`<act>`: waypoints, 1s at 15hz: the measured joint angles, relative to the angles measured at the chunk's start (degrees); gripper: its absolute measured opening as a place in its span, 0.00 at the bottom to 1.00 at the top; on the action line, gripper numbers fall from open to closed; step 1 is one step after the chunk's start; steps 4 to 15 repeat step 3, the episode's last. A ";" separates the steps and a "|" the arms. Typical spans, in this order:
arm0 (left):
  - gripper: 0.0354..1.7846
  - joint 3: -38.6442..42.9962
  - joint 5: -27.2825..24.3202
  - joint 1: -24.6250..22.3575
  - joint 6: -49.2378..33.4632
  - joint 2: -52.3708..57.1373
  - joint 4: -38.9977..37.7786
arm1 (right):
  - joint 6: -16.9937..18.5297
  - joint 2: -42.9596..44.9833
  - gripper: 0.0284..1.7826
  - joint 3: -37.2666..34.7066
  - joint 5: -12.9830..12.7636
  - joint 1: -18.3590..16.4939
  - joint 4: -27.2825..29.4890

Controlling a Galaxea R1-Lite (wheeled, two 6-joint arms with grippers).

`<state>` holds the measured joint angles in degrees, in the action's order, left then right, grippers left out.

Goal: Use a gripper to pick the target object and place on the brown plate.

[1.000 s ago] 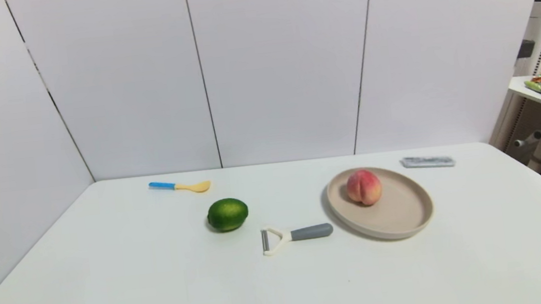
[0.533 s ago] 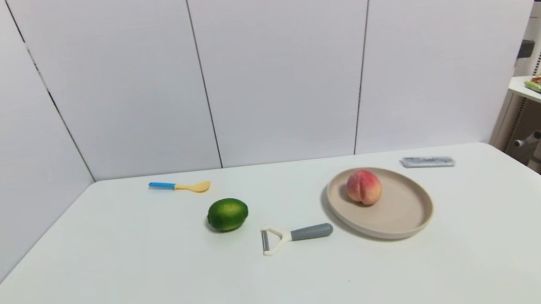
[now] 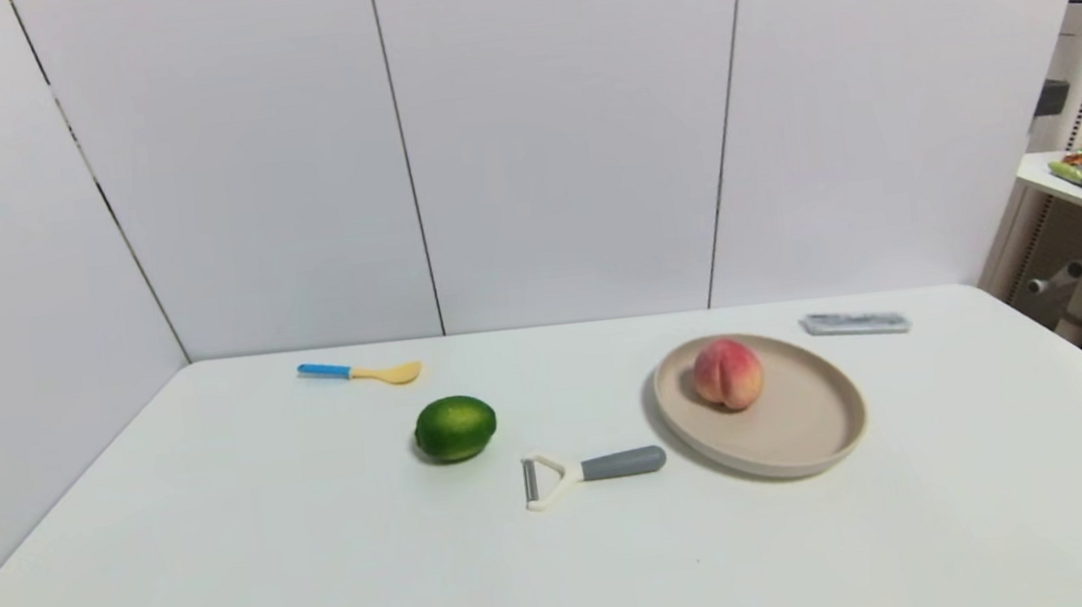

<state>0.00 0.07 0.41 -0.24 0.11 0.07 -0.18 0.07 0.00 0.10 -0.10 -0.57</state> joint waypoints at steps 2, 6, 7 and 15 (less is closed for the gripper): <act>0.94 0.00 0.02 0.00 0.02 -0.01 0.00 | 0.13 0.00 0.95 0.00 0.06 0.02 0.00; 0.94 0.00 0.00 0.02 0.02 -0.01 0.02 | 0.16 0.00 0.95 0.00 0.04 0.02 0.02; 0.94 0.00 0.00 0.02 0.02 -0.01 0.02 | 0.16 0.00 0.95 0.00 0.04 0.02 0.02; 0.94 0.00 0.00 0.02 0.02 -0.01 0.02 | 0.16 0.00 0.95 0.00 0.04 0.02 0.02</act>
